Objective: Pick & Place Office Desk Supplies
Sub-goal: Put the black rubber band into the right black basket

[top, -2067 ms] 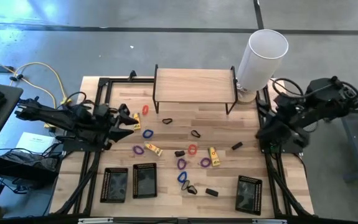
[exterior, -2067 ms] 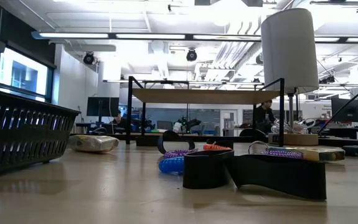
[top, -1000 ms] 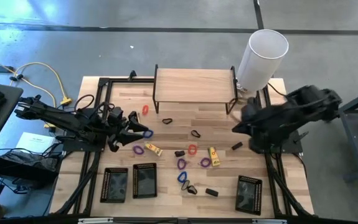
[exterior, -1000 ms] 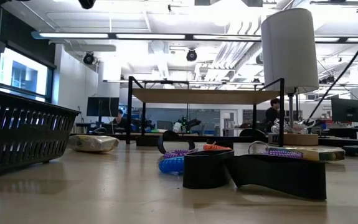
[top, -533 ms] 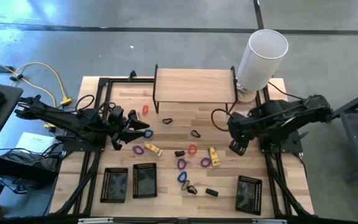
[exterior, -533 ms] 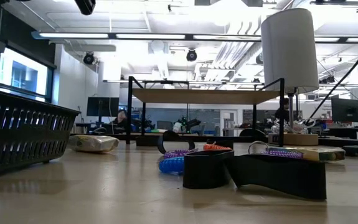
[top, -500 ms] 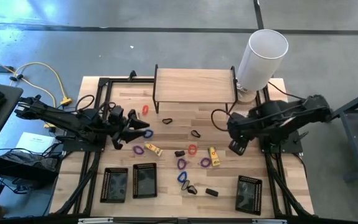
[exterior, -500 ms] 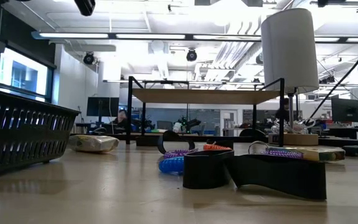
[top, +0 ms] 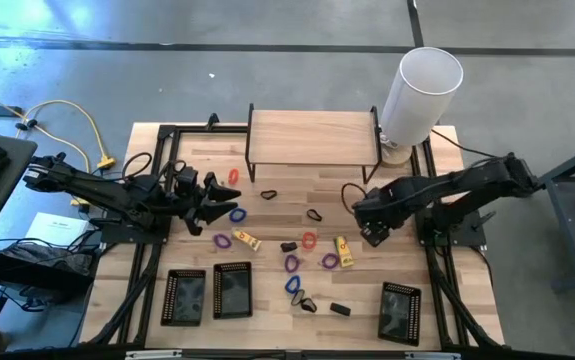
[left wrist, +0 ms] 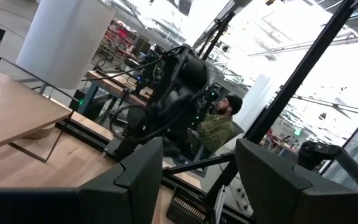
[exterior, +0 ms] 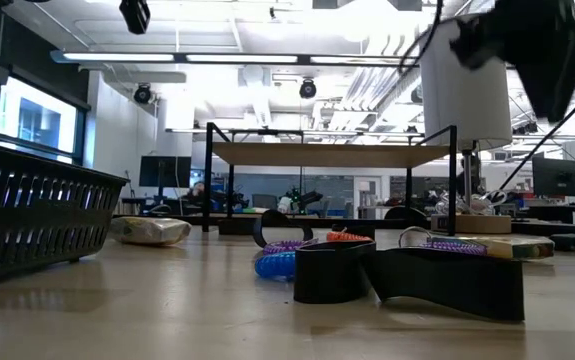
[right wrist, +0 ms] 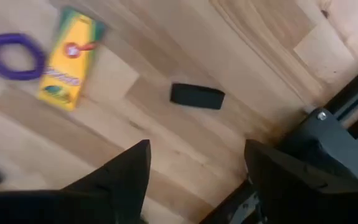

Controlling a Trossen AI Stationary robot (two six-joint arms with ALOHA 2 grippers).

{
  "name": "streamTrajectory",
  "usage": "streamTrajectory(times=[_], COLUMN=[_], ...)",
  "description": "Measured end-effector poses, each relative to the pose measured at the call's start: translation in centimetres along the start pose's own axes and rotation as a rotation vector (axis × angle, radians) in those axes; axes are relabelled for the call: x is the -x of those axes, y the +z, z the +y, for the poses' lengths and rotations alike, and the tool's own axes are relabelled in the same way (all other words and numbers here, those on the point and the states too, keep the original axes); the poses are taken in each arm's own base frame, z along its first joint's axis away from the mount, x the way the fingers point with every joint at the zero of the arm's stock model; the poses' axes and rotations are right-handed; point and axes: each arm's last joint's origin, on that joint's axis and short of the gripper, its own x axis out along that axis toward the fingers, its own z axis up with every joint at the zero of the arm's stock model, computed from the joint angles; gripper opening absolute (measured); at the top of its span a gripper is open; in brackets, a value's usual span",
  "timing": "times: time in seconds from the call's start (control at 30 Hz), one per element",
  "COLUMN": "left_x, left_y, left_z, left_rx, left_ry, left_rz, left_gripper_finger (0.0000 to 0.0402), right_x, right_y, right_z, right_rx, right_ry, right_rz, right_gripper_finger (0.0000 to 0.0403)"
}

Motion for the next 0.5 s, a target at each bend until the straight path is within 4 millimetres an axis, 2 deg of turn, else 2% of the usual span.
streamTrajectory(times=[0.27, 0.5], left_x=[0.0, -0.2], left_y=[-0.1, -0.4], left_z=[0.1, 0.2], left_rx=[-0.004, -0.008], left_ry=[0.007, 0.015], left_rz=[0.014, 0.028], left_gripper_finger=[0.0197, 0.0197], right_x=[-5.1, -7.9], right_y=[-0.3, -0.4], right_z=[-0.1, -0.1], right_rx=[-0.049, -0.074], right_ry=[0.023, 0.066], right_rz=[0.024, -0.008], right_gripper_finger=[0.0248, 0.0249])
